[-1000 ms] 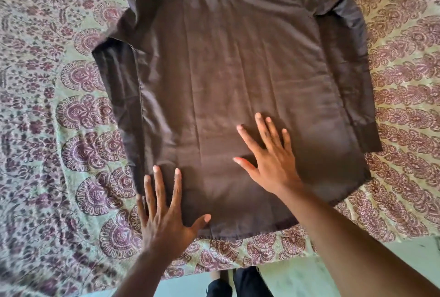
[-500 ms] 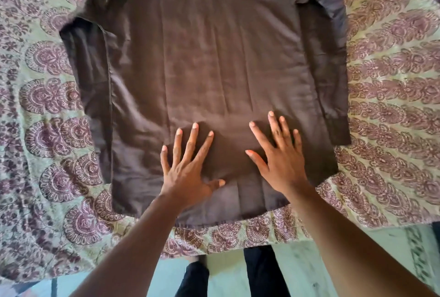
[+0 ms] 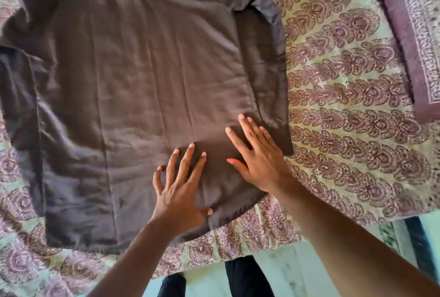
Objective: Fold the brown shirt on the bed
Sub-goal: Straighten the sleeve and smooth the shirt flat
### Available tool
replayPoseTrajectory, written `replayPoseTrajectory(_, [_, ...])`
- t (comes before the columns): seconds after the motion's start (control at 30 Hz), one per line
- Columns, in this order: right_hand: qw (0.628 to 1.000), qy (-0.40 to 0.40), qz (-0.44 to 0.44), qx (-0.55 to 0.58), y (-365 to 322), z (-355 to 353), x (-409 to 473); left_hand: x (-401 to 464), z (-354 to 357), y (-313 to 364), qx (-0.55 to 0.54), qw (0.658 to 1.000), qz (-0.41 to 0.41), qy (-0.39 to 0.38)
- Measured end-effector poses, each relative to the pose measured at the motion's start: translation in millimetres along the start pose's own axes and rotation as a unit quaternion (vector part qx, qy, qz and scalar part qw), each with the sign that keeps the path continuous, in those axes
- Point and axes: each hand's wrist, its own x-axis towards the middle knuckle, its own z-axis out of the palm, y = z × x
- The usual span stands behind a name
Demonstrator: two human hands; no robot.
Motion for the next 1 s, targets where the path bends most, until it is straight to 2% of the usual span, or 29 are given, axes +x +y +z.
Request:
replayPoseTrajectory(0.1, [0.997,0.037,0.024,0.060,4.9,-2.0,-0.6,21.2,-17.2,26.5,-0.056,0.994,-0.055,0.074])
replayPoseTrajectory(0.17, [0.981,0.138,0.039,0.134,10.1,-10.5,9.6,49.5,-30.5,47.7,-0.083,0.989,-0.041,0.114])
replayPoseTrajectory(0.23, [0.951,0.230,0.104,0.179,22.1,-22.3,20.5,80.9,-40.2,62.7,-0.091,0.991,-0.010,0.097])
replayPoseTrajectory(0.27, [0.938,0.248,0.159,0.181,28.1,-29.0,25.0,93.6,-43.0,66.7,-0.083,0.994,0.000,0.076])
replayPoseTrajectory(0.33, [0.913,0.217,0.307,0.158,39.4,-40.0,31.9,111.9,-41.6,72.4,-0.062,0.997,-0.008,0.052])
replayPoseTrajectory(0.4, [0.885,0.111,0.416,0.177,46.6,-45.2,37.9,117.2,-36.6,74.4,-0.077,0.994,-0.029,0.065])
replayPoseTrajectory(0.47, [0.860,0.058,0.430,0.269,54.8,-46.5,44.5,116.1,-31.4,74.6,-0.107,0.990,-0.034,0.082])
replayPoseTrajectory(0.57, [0.828,0.063,0.423,0.364,71.0,-54.4,53.1,116.1,-34.0,76.3,-0.097,0.992,-0.041,0.071])
replayPoseTrajectory(0.67, [0.847,0.132,0.414,0.307,83.1,-76.0,55.0,124.2,-52.1,88.5,-0.063,0.995,-0.063,0.049])
replayPoseTrajectory(0.73, [0.862,0.190,0.392,0.259,90.2,-96.0,56.3,138.1,-68.1,103.6,-0.105,0.989,-0.066,0.076])
replayPoseTrajectory(0.8, [0.886,0.210,0.348,0.220,96.0,-115.9,54.8,159.5,-87.1,125.5,-0.266,0.956,-0.071,0.102])
replayPoseTrajectory(0.83, [0.900,0.205,0.318,0.217,98.8,-124.4,54.4,172.9,-101.4,140.3,-0.376,0.919,-0.088,0.074])
replayPoseTrajectory(0.9, [0.913,0.150,0.266,0.270,100.7,-137.9,54.6,198.2,-129.7,170.4,-0.585,0.795,-0.154,-0.029])
replayPoseTrajectory(0.93, [0.915,0.111,0.241,0.303,101.0,-141.8,52.8,210.2,-138.9,182.4,-0.645,0.736,-0.196,-0.070])
replayPoseTrajectory(1.0, [0.923,0.054,0.194,0.329,105.8,-146.2,51.0,233.2,-151.7,200.3,-0.690,0.673,-0.244,-0.109])
